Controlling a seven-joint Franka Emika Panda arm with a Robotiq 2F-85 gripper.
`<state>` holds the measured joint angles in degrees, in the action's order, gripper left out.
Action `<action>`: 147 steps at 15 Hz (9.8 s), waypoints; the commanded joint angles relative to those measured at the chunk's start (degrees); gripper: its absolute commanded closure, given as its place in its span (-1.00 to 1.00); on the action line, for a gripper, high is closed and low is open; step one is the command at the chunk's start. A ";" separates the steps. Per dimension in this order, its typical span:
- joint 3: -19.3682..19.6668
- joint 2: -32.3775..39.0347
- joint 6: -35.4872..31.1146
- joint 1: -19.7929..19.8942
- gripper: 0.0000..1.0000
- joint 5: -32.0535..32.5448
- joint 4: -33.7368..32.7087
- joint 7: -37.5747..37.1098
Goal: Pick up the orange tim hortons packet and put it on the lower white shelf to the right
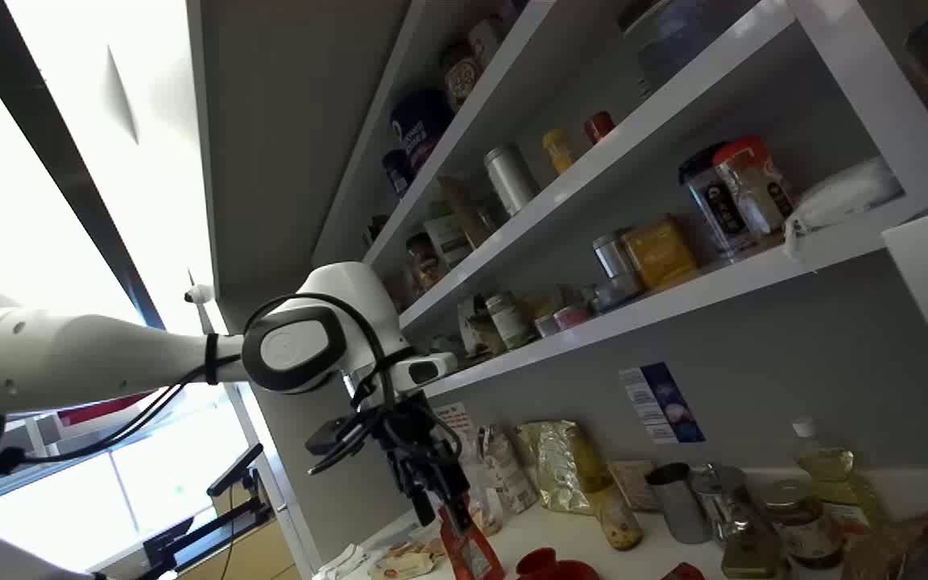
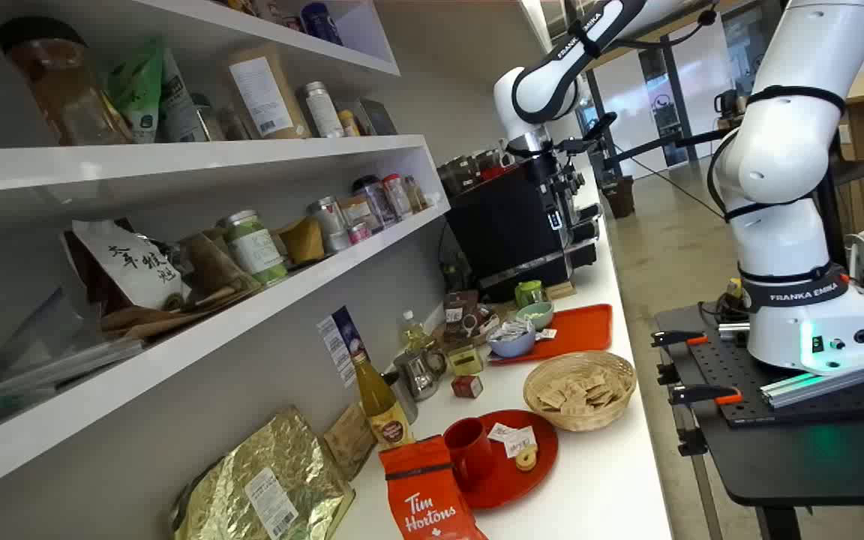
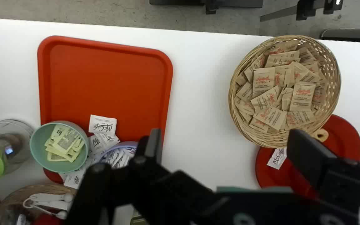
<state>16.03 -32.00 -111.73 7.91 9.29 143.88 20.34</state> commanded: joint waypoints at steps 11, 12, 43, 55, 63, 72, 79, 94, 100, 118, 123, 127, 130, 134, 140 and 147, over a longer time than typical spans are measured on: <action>-0.45 0.08 0.07 0.49 -1.00 -0.28 -0.07 0.21; -0.45 0.08 0.07 0.49 -1.00 -0.28 -0.07 0.21; -38.65 12.53 -30.77 -29.51 -1.00 -22.69 13.79 -35.97; -36.25 40.50 -76.53 -27.70 -1.00 -13.60 6.82 -36.90; -27.43 57.05 -98.98 -31.34 -1.00 -12.68 1.60 -22.66; -30.44 64.22 -100.78 -28.87 -1.00 -8.62 -6.63 -23.22; -31.06 67.81 -105.33 -26.76 -0.34 -3.21 -9.33 -21.54; -30.69 62.22 -109.44 -26.84 0.98 -4.14 -1.38 -19.37; -31.05 44.21 -107.69 -22.84 0.98 -4.18 12.00 -21.98; -6.02 23.91 -45.89 -3.39 0.98 -8.73 -12.39 -15.79; -2.01 31.95 -37.97 0.45 0.98 -14.13 -29.38 -12.73; -2.12 35.75 -34.18 3.02 0.98 -18.60 -39.04 -11.20; -2.63 36.57 -31.75 4.23 0.98 -21.23 -43.81 -10.23; -2.74 36.95 -29.38 5.27 0.98 -23.20 -48.75 -8.86; -3.26 38.56 -30.34 6.01 0.98 -27.74 -54.71 -6.63; -5.37 41.57 -34.62 6.53 0.98 -34.57 -58.91 -4.59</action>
<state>12.24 6.57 -144.42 13.34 -21.97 88.90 13.70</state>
